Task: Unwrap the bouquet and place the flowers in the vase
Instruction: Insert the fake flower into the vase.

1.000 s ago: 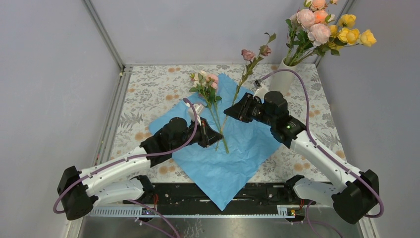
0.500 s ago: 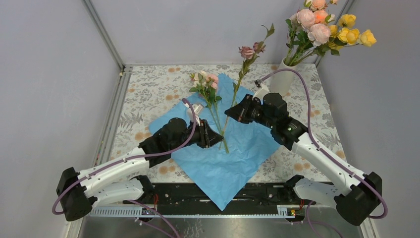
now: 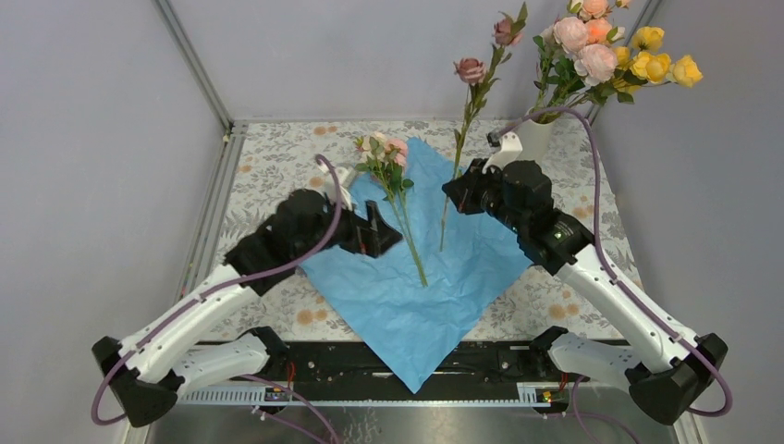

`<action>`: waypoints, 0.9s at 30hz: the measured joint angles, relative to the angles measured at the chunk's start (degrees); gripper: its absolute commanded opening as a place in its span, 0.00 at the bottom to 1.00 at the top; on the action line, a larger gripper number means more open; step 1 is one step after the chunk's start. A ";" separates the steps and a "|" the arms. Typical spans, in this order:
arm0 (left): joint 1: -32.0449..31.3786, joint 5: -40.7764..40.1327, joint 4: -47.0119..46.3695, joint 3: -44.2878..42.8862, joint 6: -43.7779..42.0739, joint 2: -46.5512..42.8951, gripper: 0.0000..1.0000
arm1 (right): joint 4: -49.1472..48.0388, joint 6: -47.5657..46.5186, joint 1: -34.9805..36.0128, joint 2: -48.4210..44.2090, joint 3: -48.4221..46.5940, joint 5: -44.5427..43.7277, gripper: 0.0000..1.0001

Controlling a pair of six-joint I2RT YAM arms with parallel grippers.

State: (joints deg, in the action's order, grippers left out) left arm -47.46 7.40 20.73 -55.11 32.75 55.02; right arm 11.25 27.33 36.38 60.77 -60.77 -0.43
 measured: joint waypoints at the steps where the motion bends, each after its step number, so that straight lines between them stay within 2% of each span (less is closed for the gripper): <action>1: 1.99 -0.09 2.12 -1.49 -1.29 -0.35 0.99 | 0.42 -2.08 -0.50 0.13 -1.27 -1.09 0.00; 6: 16.72 -0.35 12.44 -7.50 -8.94 -3.19 0.99 | 0.50 -10.21 -6.67 1.20 -6.10 -5.38 0.00; 8: 24.22 -0.50 14.78 -7.19 -10.86 -4.55 0.99 | -0.68 -12.68 -9.81 1.53 -6.93 -7.08 0.00; 11: 30.71 -2.14 15.37 -4.15 -12.02 -6.05 0.99 | -3.54 -15.72 -14.56 2.71 -7.87 -8.33 0.00; 17: 32.76 -4.66 15.89 2.64 -13.38 -5.81 0.99 | -14.19 -19.04 -23.50 7.02 -9.44 -9.51 0.00; 27: 32.92 -5.97 15.41 3.19 -13.97 -5.27 0.99 | -28.98 -20.83 -29.83 19.34 -13.86 -11.15 0.00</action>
State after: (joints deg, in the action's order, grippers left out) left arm -14.55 1.43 36.14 -51.92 18.79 49.76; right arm -17.74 6.50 6.55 80.12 -74.63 -11.57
